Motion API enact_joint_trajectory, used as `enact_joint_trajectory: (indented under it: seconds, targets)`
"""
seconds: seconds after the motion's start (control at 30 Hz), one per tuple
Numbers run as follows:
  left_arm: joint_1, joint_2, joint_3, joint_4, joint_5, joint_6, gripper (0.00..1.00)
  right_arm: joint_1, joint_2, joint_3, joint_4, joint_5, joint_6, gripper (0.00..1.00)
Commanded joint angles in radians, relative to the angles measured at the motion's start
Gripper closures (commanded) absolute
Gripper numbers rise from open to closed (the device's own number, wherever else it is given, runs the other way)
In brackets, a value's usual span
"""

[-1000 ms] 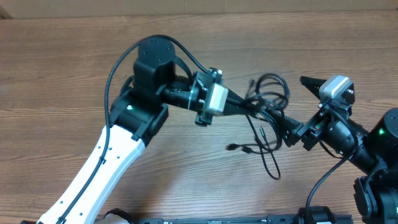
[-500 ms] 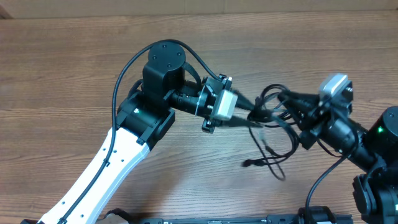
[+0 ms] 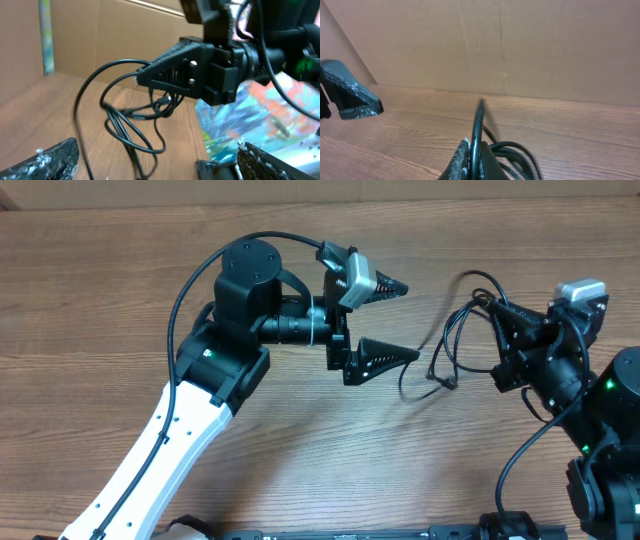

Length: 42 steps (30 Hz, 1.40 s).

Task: Untangle cables

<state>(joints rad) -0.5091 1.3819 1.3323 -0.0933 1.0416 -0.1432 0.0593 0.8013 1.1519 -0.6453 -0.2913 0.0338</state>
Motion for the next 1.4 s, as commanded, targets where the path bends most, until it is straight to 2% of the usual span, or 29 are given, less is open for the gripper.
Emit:
enact_joint_trajectory:
  seconds: [0.0, 0.2, 0.3, 0.57, 0.7, 0.87, 0.9, 0.93, 0.97, 1.0, 1.03, 1.07, 1.23, 1.37]
  targets:
    - [-0.012, -0.023, 0.019, -0.007, -0.039, -0.128, 0.00, -0.004, -0.005, 0.015, 0.021, 0.014, 0.019, 0.96]
    - [-0.037, -0.022, 0.019, -0.044, -0.040, -0.131, 0.00, -0.003, -0.005, 0.015, 0.036, 0.002, 0.023, 0.96]
    - [-0.065, -0.012, 0.019, -0.061, -0.081, -0.140, 0.00, -0.003, -0.005, 0.015, 0.053, -0.063, 0.023, 0.96]
    - [-0.148, 0.068, 0.019, -0.064, -0.240, -0.279, 0.00, -0.003, -0.005, 0.015, 0.058, -0.096, 0.023, 0.96]
    - [-0.181, 0.145, 0.019, -0.051, -0.241, -0.334, 0.00, -0.003, -0.005, 0.015, 0.060, -0.096, 0.023, 0.96]
    - [-0.185, 0.176, 0.019, 0.005, -0.241, -0.337, 0.02, -0.003, -0.005, 0.015, 0.061, -0.100, 0.022, 0.96]
    - [-0.185, 0.176, 0.019, 0.012, -0.241, -0.336, 0.06, -0.003, -0.005, 0.015, 0.061, -0.103, 0.022, 0.96]
    - [-0.185, 0.176, 0.019, 0.033, -0.240, -0.337, 0.22, -0.003, -0.005, 0.015, 0.060, -0.105, 0.022, 0.96]
    - [-0.185, 0.176, 0.019, 0.041, -0.239, -0.337, 0.32, -0.003, -0.005, 0.015, 0.060, -0.107, 0.022, 0.96]
    - [-0.185, 0.176, 0.019, 0.056, -0.237, -0.337, 0.66, -0.003, -0.005, 0.015, 0.060, -0.107, 0.022, 0.96]
    - [-0.185, 0.176, 0.019, 0.063, -0.237, -0.337, 0.93, -0.003, -0.005, 0.015, 0.059, -0.107, 0.022, 0.96]
    - [-0.185, 0.176, 0.019, 0.069, -0.235, -0.337, 0.96, -0.003, -0.005, 0.015, 0.058, -0.106, 0.022, 0.96]
    - [-0.179, 0.175, 0.019, 0.071, -0.200, -0.327, 0.96, -0.004, -0.005, 0.015, 0.055, -0.086, 0.023, 0.96]
    - [-0.133, 0.175, 0.019, 0.068, -0.165, -0.325, 0.96, -0.004, -0.005, 0.015, 0.011, 0.032, 0.031, 0.96]
